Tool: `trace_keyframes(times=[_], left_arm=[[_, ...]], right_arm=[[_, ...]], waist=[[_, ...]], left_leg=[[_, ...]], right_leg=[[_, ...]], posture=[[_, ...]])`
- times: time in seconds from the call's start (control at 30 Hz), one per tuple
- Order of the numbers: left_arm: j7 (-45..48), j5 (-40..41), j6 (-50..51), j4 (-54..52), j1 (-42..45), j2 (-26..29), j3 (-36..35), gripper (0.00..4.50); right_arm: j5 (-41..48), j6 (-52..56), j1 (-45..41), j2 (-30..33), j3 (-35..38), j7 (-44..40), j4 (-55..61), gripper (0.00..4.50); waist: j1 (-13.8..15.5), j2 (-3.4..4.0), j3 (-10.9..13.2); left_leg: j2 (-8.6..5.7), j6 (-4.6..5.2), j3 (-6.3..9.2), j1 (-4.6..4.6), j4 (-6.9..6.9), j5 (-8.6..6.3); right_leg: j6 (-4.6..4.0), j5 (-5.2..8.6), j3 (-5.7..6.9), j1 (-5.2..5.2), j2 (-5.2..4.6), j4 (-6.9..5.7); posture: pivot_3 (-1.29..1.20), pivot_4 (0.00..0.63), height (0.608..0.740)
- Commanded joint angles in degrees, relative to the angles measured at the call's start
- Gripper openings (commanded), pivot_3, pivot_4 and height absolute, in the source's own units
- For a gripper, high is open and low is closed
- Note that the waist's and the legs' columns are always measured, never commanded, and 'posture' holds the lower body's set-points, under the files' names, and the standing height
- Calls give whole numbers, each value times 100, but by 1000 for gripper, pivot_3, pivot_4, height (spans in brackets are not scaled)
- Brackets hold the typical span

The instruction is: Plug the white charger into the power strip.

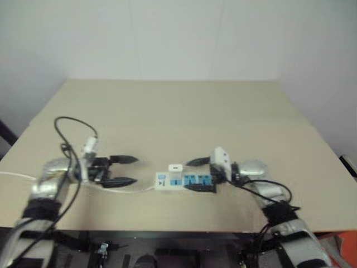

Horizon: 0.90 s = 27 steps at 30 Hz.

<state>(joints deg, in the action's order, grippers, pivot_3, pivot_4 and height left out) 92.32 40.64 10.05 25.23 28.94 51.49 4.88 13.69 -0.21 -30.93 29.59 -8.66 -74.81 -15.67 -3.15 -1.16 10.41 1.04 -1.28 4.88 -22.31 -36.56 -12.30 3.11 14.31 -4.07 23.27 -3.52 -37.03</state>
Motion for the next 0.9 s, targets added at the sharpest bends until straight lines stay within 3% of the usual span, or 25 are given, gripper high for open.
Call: trace_keyframes(times=[0.03, 0.2, 0.43, 0.9], left_arm=[[18, 96, -208, 109, 117, 182, 31, 4482], [18, -36, -630, 457, 182, 382, 140, 4482], [18, 9, -544, 195, -56, 216, 133, 4482], [18, -216, -571, -18, -257, 86, -4, 4482]], right_arm=[[319, 123, 119, 545, 379, -269, 720, 4500], [280, 9, 585, 1444, 785, -265, 1282, 4500], [556, 1036, 1019, 2066, 998, -108, 1938, 4500], [794, 1698, 1451, 2626, 1204, -49, 2438, 4500]], waist=[[40, 18, 22], [62, 7, 51], [49, 4, 60], [55, 0, 64]], left_leg=[[1, 0, -2, 1, 0, 0], [4, 0, -7, -4, 0, 0], [5, 0, -13, -8, 0, 0], [6, 0, -14, -9, -1, 1]], right_leg=[[0, 1, 0, 0, 0, 0], [-6, 5, 0, 7, 6, 2], [-6, 5, -4, 11, 5, 2], [-6, 5, -4, 11, 5, 4]], posture=[[0, 150, 740], [0, 150, 740], [0, 150, 740], [0, 150, 740]])
